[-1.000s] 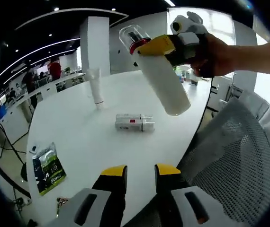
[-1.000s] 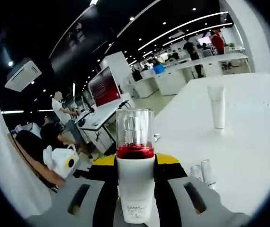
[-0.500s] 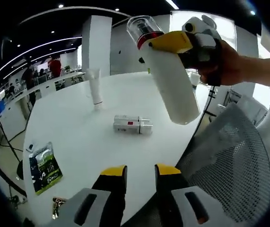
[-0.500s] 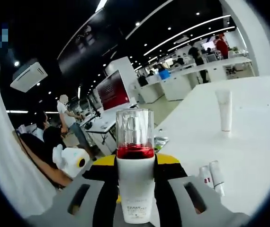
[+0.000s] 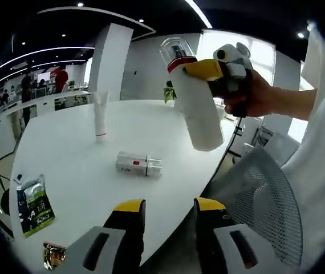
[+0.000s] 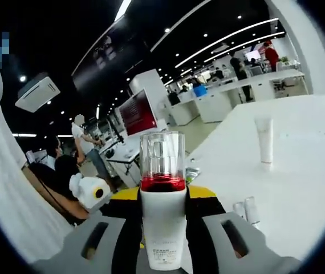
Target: Arrange the skincare products in the storage area until every visible bottle or jar stands upright without overlapping.
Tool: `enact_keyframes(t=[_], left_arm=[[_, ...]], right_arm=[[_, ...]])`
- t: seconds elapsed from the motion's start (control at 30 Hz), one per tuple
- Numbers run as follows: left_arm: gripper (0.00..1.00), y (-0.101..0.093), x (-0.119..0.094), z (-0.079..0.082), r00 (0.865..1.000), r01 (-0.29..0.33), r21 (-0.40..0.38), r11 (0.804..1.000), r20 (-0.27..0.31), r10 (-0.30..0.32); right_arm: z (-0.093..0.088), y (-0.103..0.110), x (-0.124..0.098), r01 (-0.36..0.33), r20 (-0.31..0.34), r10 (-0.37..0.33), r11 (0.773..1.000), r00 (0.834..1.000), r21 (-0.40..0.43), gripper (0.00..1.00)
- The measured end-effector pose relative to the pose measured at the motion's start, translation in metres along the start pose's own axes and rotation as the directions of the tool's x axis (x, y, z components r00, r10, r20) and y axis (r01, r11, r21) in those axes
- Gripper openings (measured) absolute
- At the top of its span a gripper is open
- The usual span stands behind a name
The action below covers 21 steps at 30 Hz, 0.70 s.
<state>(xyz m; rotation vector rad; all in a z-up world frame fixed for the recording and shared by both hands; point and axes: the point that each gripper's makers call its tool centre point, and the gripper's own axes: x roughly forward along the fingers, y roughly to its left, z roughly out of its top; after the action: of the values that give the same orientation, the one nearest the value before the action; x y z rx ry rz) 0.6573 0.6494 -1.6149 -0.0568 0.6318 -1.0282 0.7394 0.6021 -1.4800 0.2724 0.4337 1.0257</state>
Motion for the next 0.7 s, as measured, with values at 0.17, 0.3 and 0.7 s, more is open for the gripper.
enact_keyframes(t=[0.17,0.3,0.7], left_arm=[[0.37,-0.011,-0.01,0.027,0.99,0.097,-0.012,0.995,0.109,-0.095],[0.37,-0.007,-0.027,0.057,0.971,0.107,-0.131,0.986,0.225,-0.075],[0.68,-0.032,-0.073,0.112,0.842,0.241,-0.203,0.949,0.531,-0.1]], right_arm=[[0.005,0.013,0.002,-0.04,0.01,0.04,0.999,0.999,-0.002,0.26],[0.004,0.029,0.005,-0.088,-0.014,0.088,0.996,0.996,-0.025,0.26],[0.022,0.066,0.025,-0.179,0.027,0.18,0.984,0.983,-0.014,0.26]])
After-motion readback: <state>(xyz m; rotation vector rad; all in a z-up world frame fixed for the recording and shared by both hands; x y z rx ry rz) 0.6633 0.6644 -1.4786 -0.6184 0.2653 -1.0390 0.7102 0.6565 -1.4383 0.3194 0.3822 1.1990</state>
